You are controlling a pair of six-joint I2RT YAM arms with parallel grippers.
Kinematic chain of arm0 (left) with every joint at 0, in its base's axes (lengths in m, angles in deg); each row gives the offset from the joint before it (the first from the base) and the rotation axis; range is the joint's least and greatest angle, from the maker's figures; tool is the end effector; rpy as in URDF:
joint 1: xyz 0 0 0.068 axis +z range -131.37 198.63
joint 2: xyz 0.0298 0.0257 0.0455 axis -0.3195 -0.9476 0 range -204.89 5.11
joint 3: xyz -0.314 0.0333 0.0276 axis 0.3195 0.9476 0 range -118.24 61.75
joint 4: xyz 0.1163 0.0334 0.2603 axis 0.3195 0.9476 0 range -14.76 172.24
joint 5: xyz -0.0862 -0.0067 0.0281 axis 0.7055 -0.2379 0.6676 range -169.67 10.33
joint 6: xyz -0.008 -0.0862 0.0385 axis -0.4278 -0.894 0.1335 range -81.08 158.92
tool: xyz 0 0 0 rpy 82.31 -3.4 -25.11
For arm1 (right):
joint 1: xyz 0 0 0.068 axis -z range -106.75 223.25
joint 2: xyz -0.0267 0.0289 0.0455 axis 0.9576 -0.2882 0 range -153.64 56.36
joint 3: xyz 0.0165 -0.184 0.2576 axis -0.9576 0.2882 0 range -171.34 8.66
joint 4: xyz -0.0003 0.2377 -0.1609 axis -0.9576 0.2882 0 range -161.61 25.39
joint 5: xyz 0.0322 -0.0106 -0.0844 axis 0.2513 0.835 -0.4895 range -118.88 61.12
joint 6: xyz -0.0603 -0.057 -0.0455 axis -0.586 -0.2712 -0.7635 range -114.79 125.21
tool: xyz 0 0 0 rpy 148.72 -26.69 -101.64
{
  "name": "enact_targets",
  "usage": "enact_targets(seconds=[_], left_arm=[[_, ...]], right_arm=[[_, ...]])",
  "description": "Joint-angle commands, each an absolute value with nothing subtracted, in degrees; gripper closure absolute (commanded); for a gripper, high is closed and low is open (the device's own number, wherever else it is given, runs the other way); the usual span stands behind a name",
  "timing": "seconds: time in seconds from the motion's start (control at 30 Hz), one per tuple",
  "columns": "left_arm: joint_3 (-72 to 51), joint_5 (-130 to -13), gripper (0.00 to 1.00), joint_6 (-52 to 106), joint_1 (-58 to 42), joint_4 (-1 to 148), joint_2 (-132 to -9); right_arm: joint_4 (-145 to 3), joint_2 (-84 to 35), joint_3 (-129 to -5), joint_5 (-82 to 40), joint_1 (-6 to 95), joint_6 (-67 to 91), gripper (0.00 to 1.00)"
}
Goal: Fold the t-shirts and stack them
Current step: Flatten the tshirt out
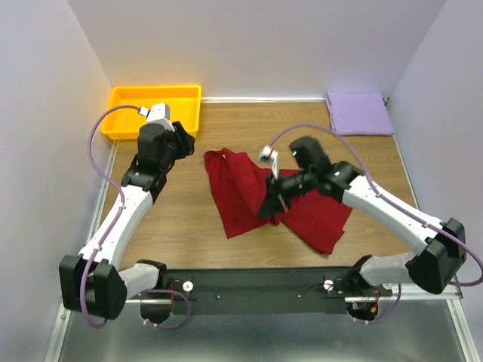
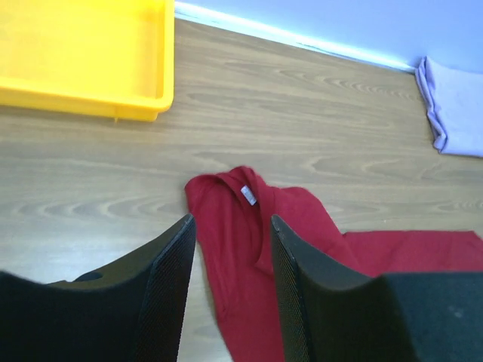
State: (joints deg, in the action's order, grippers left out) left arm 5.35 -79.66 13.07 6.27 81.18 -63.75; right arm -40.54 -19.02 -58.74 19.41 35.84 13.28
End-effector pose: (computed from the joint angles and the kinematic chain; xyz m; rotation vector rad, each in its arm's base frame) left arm 0.3308 -0.0725 0.3515 -0.2251 1.9044 -0.4528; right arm 0.2165 0.2460 0.3521 -1.0482 2.0816 1.3620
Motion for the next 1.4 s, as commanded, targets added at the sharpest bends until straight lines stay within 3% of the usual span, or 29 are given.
enact_targets(seconds=[0.0,0.07,0.13,0.23,0.37,0.47,0.63,0.83,1.13,1.37], left_arm=[[11.1,-81.5,0.48,15.4,6.5,81.5,-58.8],[14.0,-82.0,0.48,16.6,6.5,81.0,-55.1],[15.9,-83.3,0.47,17.5,6.6,80.3,-52.9],[20.1,-84.8,0.47,19.1,6.6,78.1,-47.6],[24.7,-86.8,0.47,19.8,6.6,75.5,-43.6],[25.5,-87.2,0.47,19.6,6.6,73.8,-43.6],[24.8,-88.4,0.47,20.6,6.6,74.6,-45.4],[24.5,-88.7,0.47,20.6,6.6,74.9,-46.4],[24.1,-89.5,0.47,20.8,6.9,75.2,-47.1],[24.0,-85.7,0.43,20.3,6.9,75.2,-49.8]], right_arm=[[-30.1,-21.2,-53.3,24.0,26.3,11.9,0.92],[-25.6,-23.9,-54.1,21.2,23.3,8.7,0.7],[-23.3,-26.3,-55.8,18.9,23.0,6.7,0.42],[-22.7,-27.1,-60.5,7.5,23.1,5.6,0.29],[-23.8,-34.8,-68.2,-14.1,23.3,7.0,0.3],[-25.2,-41.9,-70.9,-21.7,23.9,8.5,0.34],[-28.6,-55.9,-75.7,-31.0,23.9,10.7,0.6],[-34.7,-67.9,-81.9,-41.7,24.1,11.6,0.61],[-35.1,-86.0,-107.9,-47.8,30.3,8.8,0.6],[-35.1,-85.0,-119.9,-47.3,34.3,9.3,0.53]])
